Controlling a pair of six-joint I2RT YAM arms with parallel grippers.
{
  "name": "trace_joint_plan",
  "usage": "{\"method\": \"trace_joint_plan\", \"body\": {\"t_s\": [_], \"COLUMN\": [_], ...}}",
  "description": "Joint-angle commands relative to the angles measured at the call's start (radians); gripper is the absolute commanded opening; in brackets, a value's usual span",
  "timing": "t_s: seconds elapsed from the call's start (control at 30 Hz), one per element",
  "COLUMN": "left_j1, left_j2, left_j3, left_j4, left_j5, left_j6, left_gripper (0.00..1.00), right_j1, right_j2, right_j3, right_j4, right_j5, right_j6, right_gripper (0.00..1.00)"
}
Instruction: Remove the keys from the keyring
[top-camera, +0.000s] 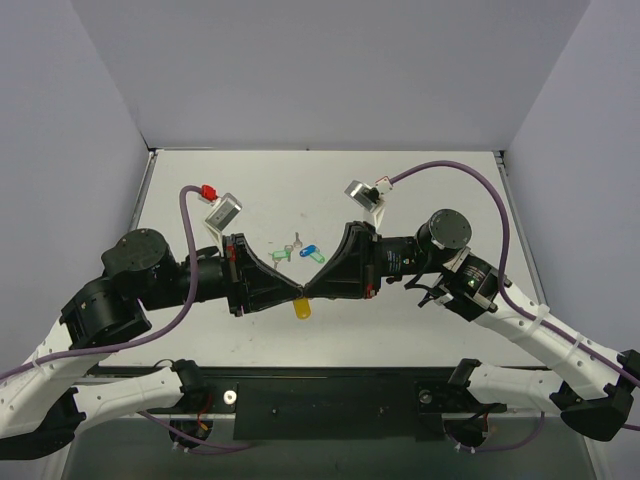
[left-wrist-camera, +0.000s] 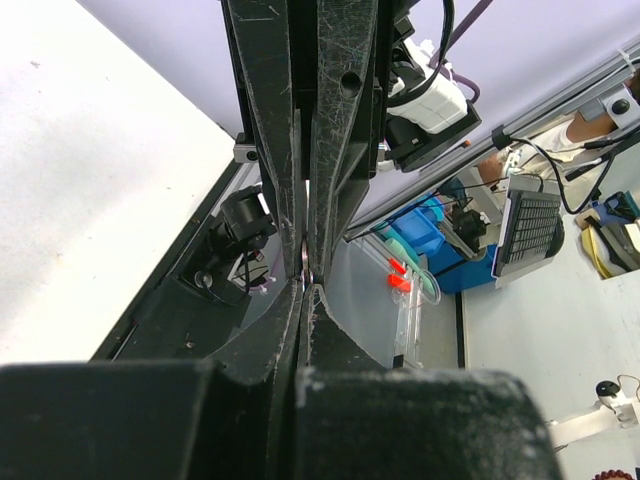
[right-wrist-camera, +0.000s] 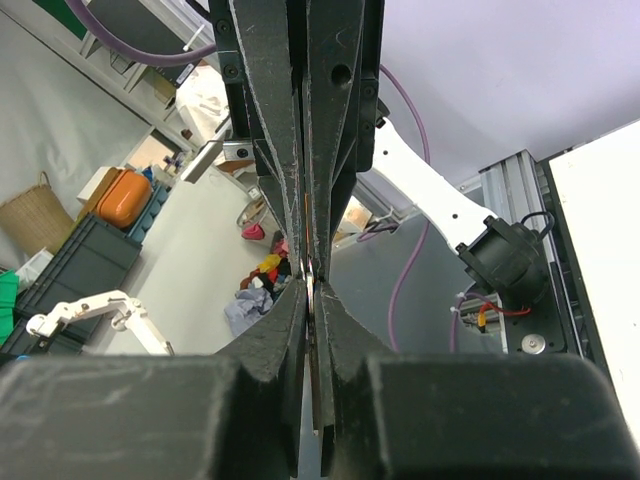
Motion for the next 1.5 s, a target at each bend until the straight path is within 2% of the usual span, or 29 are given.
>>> {"method": "trace_joint_plan", "body": {"t_s": [0.0, 0.1, 0.2, 0.33, 0.47, 0.53, 0.87, 1.47], "left_j1": [0.000, 0.000, 0.000, 0.000, 0.000, 0.000, 0.000, 0.000], "left_j2": [-0.001, -0.004, -0.007, -0.010, -0.021, -0.024, -0.044, -0.102], "left_j3": [0.026, 0.017, 0.014, 0.012, 0.006, 0.004, -0.037, -0.147], "left_j4": [0.055, 0.075, 0.080, 0.078, 0.078, 0.080, 0.132, 0.244], "left_j5": [-0.029, -0.048, -0.059, -0.063, -0.069, -0.069, -0.112, -0.269], "left_j6": [0.002, -0.004, -0.004, -0.004, -0.007, -0.008, -0.033, -0.105], "left_gripper": [0.00, 0.00, 0.00, 0.00, 0.00, 0.00, 0.00, 0.00], "right_j1": [0.009, 0.007, 0.007, 0.008, 0.007, 0.009, 0.009, 0.009], "right_j2": [-0.024, -0.025, -0.022, -0.025, -0.025, -0.024, -0.024, -0.004], "right_j3": [0.012, 0.009, 0.010, 0.010, 0.009, 0.009, -0.005, -0.026], "right_j4": [0.066, 0.065, 0.067, 0.062, 0.062, 0.062, 0.093, 0.168], "right_j5": [0.001, 0.013, 0.018, 0.016, 0.018, 0.016, 0.058, 0.140], "right_j6": [0.000, -0.002, -0.003, -0.005, -0.007, -0.007, 0.009, 0.053], "right_gripper": [0.00, 0.02, 0.11, 0.11, 0.09, 0.00, 0.00, 0.00]}}
